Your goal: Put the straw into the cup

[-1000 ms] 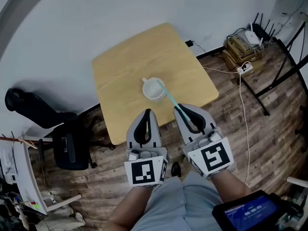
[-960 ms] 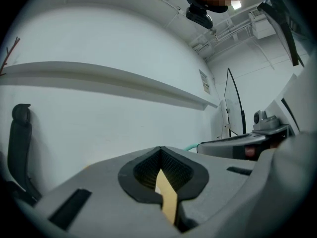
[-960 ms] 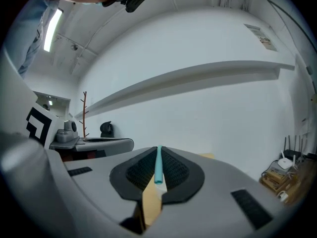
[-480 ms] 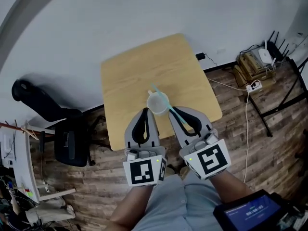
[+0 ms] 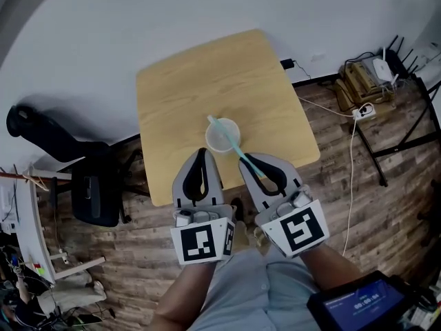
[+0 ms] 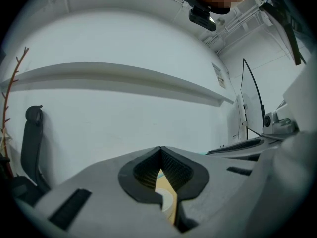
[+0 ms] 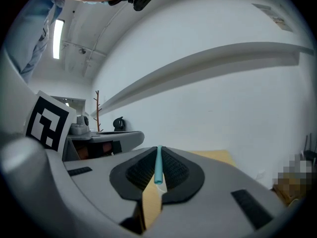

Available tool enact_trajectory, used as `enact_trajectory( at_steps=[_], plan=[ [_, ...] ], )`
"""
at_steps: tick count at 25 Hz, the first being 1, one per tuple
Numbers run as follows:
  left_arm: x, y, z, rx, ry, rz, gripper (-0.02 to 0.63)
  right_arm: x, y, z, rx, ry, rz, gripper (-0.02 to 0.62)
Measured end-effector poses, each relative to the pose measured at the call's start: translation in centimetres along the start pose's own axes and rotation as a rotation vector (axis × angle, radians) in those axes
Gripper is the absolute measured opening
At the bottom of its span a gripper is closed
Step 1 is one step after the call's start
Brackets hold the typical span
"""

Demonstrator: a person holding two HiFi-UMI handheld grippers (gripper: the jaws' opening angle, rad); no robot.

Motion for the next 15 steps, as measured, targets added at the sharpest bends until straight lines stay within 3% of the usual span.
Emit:
enact_trajectory(
  at_steps=[15],
  plan=[
    [-1.3, -0.7, -7.5, -0.15, -0.057, -0.002, -0.003, 1.1, 1.0, -8.9, -0.195, 0.048, -0.028, 0.025]
  ],
)
Point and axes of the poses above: the fingertips, and each gripper's own axes: y forward along the fingers, x to its right, z out of its top, the point moved 1 cm from there along -y, backward along the fingers, and after that the axes turned 7 degrees about x, right-handed, at the moved point
